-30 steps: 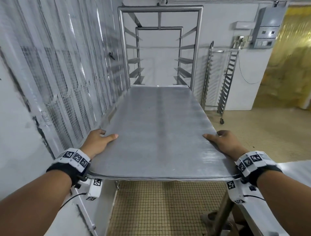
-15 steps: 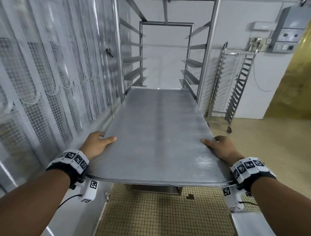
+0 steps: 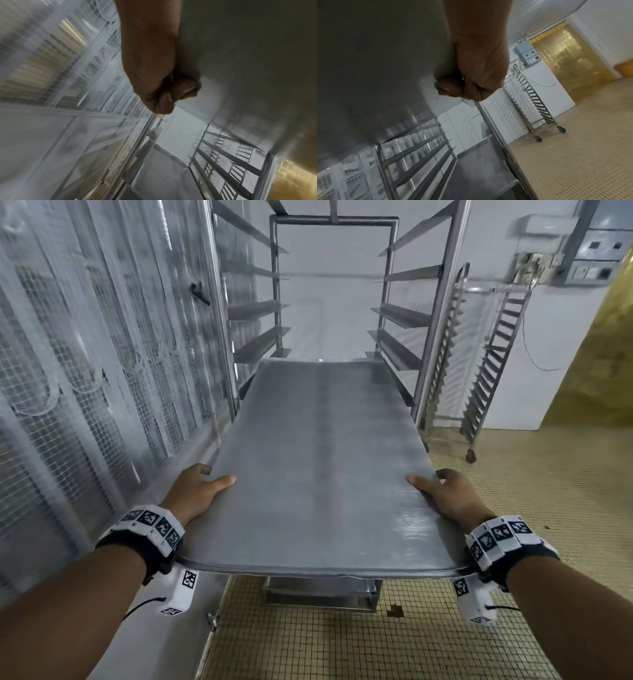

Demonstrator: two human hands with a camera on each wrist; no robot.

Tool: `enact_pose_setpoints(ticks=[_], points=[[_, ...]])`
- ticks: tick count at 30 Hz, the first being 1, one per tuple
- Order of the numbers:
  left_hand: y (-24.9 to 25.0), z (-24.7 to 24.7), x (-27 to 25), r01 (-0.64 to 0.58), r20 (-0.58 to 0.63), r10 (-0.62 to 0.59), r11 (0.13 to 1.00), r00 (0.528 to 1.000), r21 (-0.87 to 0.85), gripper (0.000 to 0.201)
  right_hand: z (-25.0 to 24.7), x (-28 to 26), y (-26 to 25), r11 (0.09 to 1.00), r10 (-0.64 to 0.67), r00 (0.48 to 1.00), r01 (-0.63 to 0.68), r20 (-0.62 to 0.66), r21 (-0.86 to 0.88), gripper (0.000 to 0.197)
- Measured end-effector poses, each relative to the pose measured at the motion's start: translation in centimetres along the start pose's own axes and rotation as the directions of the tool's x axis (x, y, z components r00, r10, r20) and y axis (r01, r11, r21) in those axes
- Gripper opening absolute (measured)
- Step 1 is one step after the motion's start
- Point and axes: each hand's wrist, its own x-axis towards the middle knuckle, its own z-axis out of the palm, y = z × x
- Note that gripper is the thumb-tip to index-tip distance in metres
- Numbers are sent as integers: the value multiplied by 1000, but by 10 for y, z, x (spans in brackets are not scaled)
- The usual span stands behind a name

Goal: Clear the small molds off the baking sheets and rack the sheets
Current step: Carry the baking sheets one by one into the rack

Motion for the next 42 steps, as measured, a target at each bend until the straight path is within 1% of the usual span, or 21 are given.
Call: enact_pose_setpoints(ticks=[2,6,11,13,15,18,21,23,25,26,28,29,31,32,34,35,37,39,42], points=[[1,3,23,-13,15,13,1000,1000,4,41,9,16,-4,1000,7,1000,-7,-15,-3,38],[-3,8,67,-26,37,27,1000,999,-17,44,23,46,-7,1000,23,999,-23,-30,-1,42],[-5,17,106,-33,33,34,999,999,-22,45,36,86,-4,997,22,998,-26,-54,-74,55],[-4,20,122,-29,33,30,999,999,-24,50,37,101,-7,995,14,999,-19,-48,-97,59],[-4,23,141,-29,33,29,1000,999,-10,54,39,116,-13,995,4,999,-8,-44,-98,56],[1,29,163,-36,25,35,999,999,29,53,39,131,-27,993,-10,1000,9,-4,-120,38],[12,34,179,-34,37,31,997,999,63,45,38,153,-33,992,-15,1000,16,4,-127,37],[14,36,195,-41,62,37,997,997,63,50,36,164,-41,993,-25,1000,27,16,-118,32],[20,39,208,-54,73,48,995,996,80,53,35,178,-43,992,-19,999,23,29,-124,33],[25,41,212,-54,70,48,995,996,81,47,33,183,-47,992,-23,999,27,32,-123,32],[34,44,219,-51,69,46,996,997,72,29,31,191,-53,992,-30,998,36,49,-119,30],[39,46,222,-57,73,51,994,996,94,23,31,198,-54,991,-27,998,34,55,-129,30],[44,49,231,-79,110,67,990,992,114,20,29,210,-55,990,-18,998,28,66,-140,32],[43,49,238,-83,120,69,989,990,118,25,28,215,-56,990,-23,998,32,63,-137,33],[42,49,250,-90,117,74,986,990,142,42,28,225,-56,990,-24,998,31,56,-139,35],[42,48,254,-88,110,72,985,991,150,45,28,228,-57,988,-22,998,30,54,-151,36],[45,47,257,-86,88,73,984,993,157,45,28,231,-58,981,-25,999,33,46,-190,37],[46,45,258,-95,51,86,977,995,193,50,27,232,-60,967,-26,999,30,21,-251,39],[48,39,255,-110,69,94,952,993,287,50,23,226,-66,922,-60,998,56,1,-383,48]])
